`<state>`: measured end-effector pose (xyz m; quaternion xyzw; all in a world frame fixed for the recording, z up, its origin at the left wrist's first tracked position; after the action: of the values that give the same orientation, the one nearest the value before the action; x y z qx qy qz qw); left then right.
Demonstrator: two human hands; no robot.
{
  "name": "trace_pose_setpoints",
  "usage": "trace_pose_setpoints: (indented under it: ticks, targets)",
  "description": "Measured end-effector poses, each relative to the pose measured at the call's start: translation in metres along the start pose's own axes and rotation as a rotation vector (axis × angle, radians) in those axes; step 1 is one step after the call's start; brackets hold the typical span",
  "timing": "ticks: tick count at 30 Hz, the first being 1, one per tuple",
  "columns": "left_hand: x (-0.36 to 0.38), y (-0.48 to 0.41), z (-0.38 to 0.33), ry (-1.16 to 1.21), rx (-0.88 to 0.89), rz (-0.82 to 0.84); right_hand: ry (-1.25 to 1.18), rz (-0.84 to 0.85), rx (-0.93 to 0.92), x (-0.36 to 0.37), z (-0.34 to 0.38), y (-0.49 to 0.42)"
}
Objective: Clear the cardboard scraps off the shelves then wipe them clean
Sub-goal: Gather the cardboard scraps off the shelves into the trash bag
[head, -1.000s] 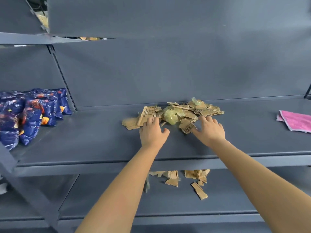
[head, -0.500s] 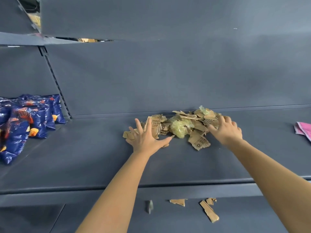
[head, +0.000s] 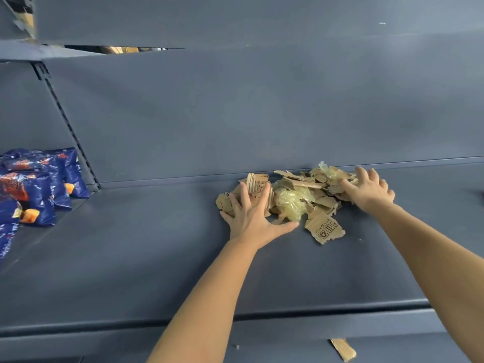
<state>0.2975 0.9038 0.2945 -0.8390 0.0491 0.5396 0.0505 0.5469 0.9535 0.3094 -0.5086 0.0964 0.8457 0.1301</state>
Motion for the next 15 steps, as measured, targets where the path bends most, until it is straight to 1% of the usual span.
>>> trace_pose_setpoints:
  ticks: [5, 11, 15]
  targets:
    - [0.003, -0.003, 0.0, -0.028, 0.019, 0.01, -0.06, 0.124, 0.016, 0.009, 0.011, -0.014]
    - [0.001, -0.001, -0.001, 0.044, 0.014, -0.017, -0.078, 0.283, -0.104, 0.024, 0.053, -0.01]
    - [-0.002, 0.001, -0.003, 0.082, 0.005, -0.029, -0.032, 0.316, -0.199, 0.037, 0.075, 0.0]
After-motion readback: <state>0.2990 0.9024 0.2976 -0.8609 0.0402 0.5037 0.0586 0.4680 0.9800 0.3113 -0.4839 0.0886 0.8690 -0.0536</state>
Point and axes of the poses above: each hand's wrist, its own y-axis away from the middle knuckle, its own x-axis out of the palm, z = x × y, the point moved 2 cm from there along -y, towards the middle knuckle, and after that the axes turned 8 degrees about z, right-handed, at the moved point
